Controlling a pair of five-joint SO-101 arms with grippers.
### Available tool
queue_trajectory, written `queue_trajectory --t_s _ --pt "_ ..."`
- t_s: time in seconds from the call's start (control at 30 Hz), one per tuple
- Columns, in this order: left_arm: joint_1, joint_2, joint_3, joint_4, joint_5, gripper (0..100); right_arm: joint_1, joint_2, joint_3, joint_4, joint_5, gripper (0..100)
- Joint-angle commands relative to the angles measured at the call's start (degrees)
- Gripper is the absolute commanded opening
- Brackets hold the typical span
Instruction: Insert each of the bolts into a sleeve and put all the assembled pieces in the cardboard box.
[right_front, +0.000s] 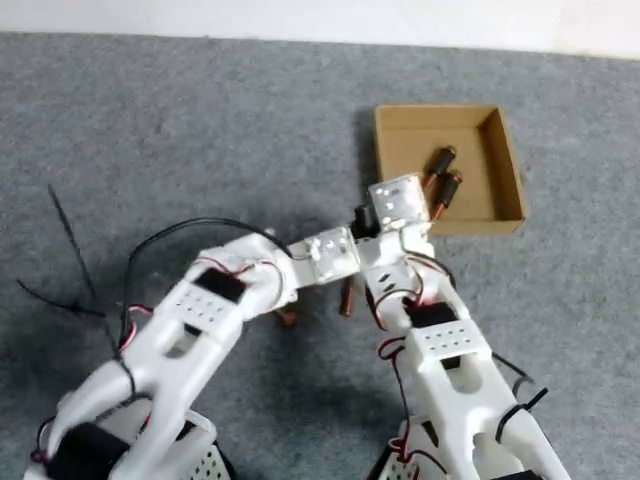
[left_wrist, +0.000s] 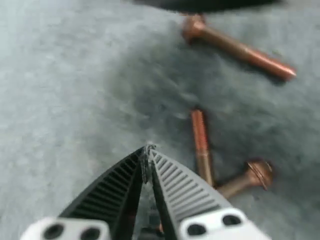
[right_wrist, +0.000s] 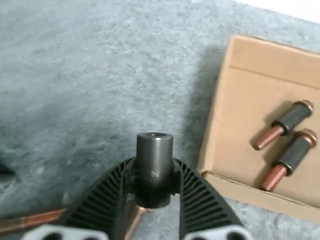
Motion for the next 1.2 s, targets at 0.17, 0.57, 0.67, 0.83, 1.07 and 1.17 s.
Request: queue_trajectory --t_s 0.17,0.57,0.67,0.83,1.07,1.17 --pt "0.04 13.93 -12.00 6.59 -5.54 1 2.33 -1.19 -0.75 -1.36 -1.58 0.5" --pt "0.04 15.08 -13.05 9.67 -9.67 10 6.11 -1.19 -0.48 -5.05 -5.01 0.5" --pt "0.04 14.81 -13.14 14.33 -13.36 12 6.11 -1.10 -0.48 -5.05 -4.92 0.5" --pt "-2.07 14.81 -15.08 18.64 -17.05 10 6.11 -1.10 -0.48 -5.23 -4.84 0.5" --pt "-2.51 14.11 -16.22 20.84 -17.14 10 6.11 -1.10 -0.75 -5.23 -4.75 0.5" --pt "-2.51 10.51 -17.71 23.74 -16.97 10 6.11 -1.10 -0.75 -5.23 -4.75 0.5"
